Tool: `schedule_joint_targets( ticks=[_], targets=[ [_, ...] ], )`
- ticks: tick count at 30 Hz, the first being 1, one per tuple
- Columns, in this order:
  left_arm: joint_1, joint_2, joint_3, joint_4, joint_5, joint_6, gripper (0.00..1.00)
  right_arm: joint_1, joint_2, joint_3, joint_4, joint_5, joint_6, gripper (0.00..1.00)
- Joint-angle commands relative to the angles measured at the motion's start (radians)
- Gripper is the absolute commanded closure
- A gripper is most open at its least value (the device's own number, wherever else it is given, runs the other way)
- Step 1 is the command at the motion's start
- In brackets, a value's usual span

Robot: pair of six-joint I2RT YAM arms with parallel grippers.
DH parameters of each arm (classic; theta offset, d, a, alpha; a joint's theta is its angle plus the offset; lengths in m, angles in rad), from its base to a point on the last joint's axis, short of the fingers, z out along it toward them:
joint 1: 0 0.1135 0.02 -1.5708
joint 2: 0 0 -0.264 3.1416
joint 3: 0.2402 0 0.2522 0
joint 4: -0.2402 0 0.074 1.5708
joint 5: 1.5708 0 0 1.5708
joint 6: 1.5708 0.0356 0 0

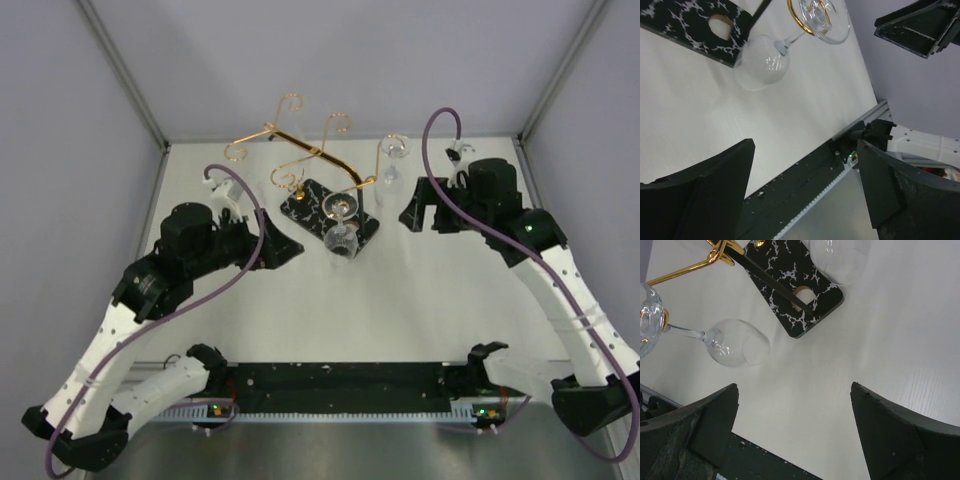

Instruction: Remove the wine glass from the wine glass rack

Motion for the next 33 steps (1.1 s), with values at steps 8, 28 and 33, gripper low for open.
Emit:
schedule_joint_targets(
  ticks=[8, 28, 33],
  targets=[
    [0.0, -0.017, -0.153, 0.397, 0.134, -0.406, 0.35, -0.003, -0.089, -0.053, 0.079, -0.052, 0.025, 0.08],
    [0.002, 0.244, -0.036, 0.531, 0.119, -0.516, 0.65, -0.003, -0.17, -0.088, 0.079, -0.056, 0.008, 0.09],
    [0.002, 0.256, -0.045, 0.529, 0.115, -0.516, 0.65, -0.003, -0.17, -0.088, 0.08, -0.06, 0.009, 0.09]
  ],
)
